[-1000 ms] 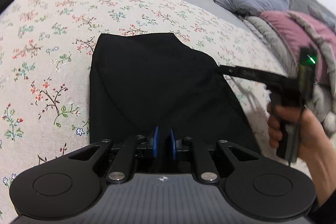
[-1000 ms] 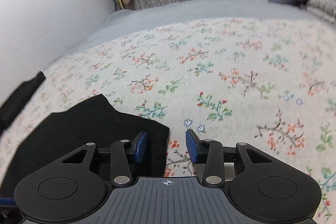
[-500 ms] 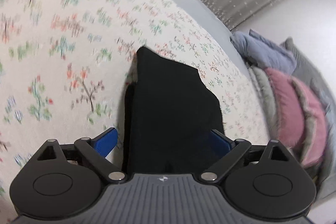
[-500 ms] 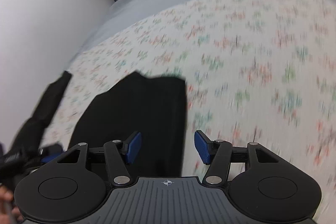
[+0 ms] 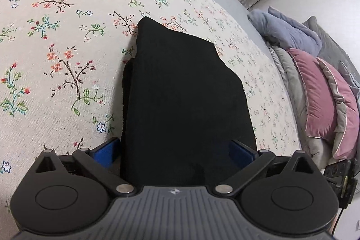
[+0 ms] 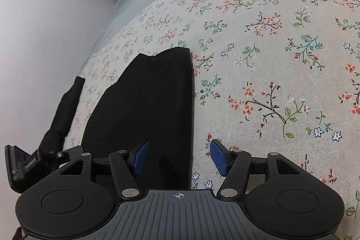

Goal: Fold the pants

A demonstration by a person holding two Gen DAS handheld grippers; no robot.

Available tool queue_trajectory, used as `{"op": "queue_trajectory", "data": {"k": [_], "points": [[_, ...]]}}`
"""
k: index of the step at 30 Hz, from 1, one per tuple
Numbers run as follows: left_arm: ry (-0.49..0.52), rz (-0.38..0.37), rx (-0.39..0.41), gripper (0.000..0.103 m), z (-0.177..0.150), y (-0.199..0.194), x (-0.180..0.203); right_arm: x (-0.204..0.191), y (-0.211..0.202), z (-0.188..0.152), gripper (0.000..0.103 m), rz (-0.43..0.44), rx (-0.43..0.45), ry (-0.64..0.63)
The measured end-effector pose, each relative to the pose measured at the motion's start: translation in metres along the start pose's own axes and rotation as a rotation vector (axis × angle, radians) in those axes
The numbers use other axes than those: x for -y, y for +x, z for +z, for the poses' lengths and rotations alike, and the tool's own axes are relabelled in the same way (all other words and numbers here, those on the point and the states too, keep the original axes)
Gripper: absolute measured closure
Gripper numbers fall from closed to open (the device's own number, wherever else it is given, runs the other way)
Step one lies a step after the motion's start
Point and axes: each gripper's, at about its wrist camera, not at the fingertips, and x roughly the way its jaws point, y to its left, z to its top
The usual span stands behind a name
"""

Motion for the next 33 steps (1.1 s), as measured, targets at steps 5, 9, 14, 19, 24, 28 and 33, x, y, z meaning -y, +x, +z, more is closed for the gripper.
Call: {"op": "queue_trajectory", "data": {"k": [5, 9, 14, 19, 24, 28, 33], "points": [[0.089, 0.095, -0.015, 0.0, 0.0, 0.006, 0.015, -0.003, 0.003, -0.003, 0.043, 0.004, -0.013, -0.019], [0.116, 0.131, -0.011, 0.0, -0.002, 0.01, 0.019, -0.005, 0.004, -0.005, 0.043, -0.005, -0.015, -0.035], [0.045, 0.085, 0.01, 0.0, 0.001, 0.013, 0.013, -0.005, 0.006, -0.007, 0.043, -0.007, -0.008, -0.028], [0.08, 0.114, 0.012, 0.0, -0.002, 0.016, 0.021, -0.007, 0.009, -0.012, 0.041, 0.015, 0.0, -0.029], [0.076, 0.107, 0.013, 0.0, -0.002, 0.017, 0.018, -0.002, 0.014, -0.013, 0.041, 0.07, -0.003, 0.022], [0.09, 0.128, 0.022, 0.0, -0.004, 0.018, 0.022, -0.006, 0.018, -0.015, 0.041, 0.079, 0.006, 0.016], [0.096, 0.158, 0.046, 0.008, -0.005, 0.017, 0.023, -0.013, 0.021, -0.02, 0.045, 0.062, 0.02, -0.013]]}}
